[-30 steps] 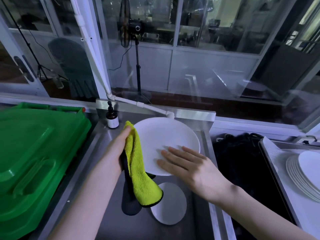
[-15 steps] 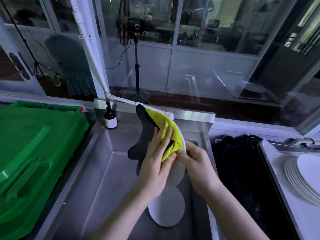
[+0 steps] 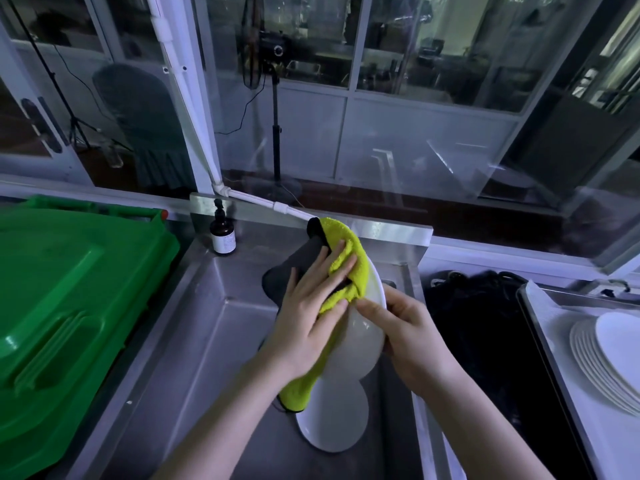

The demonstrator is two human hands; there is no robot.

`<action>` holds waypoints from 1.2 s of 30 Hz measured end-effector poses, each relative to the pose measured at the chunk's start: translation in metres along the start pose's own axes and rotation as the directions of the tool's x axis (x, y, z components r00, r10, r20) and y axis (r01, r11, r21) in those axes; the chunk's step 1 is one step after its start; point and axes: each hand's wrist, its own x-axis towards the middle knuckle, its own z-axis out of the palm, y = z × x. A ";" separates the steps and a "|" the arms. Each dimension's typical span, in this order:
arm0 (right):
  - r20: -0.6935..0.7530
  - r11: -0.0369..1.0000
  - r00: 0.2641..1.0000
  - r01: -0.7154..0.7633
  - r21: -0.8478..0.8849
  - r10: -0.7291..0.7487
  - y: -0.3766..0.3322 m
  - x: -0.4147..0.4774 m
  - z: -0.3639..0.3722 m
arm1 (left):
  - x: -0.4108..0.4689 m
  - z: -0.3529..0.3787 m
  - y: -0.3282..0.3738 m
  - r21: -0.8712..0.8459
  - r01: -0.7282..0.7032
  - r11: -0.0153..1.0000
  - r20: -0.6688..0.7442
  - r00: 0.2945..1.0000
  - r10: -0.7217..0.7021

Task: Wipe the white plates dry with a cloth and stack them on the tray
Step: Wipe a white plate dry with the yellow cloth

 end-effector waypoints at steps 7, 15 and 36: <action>-0.038 0.996 0.998 -0.053 0.066 0.056 -0.007 -0.013 -0.024 | -0.010 -0.015 -0.023 -0.291 0.324 0.900 -0.083 0.929 -0.362; -0.013 0.997 0.998 -0.067 0.031 0.067 0.000 -0.010 -0.014 | 0.010 -0.012 -0.004 -0.004 0.047 0.999 -0.006 0.999 -0.047; -0.288 0.931 0.955 0.048 0.362 0.063 -0.001 0.013 -0.032 | -0.054 0.043 -0.001 -0.049 0.104 0.993 -0.109 0.988 -0.109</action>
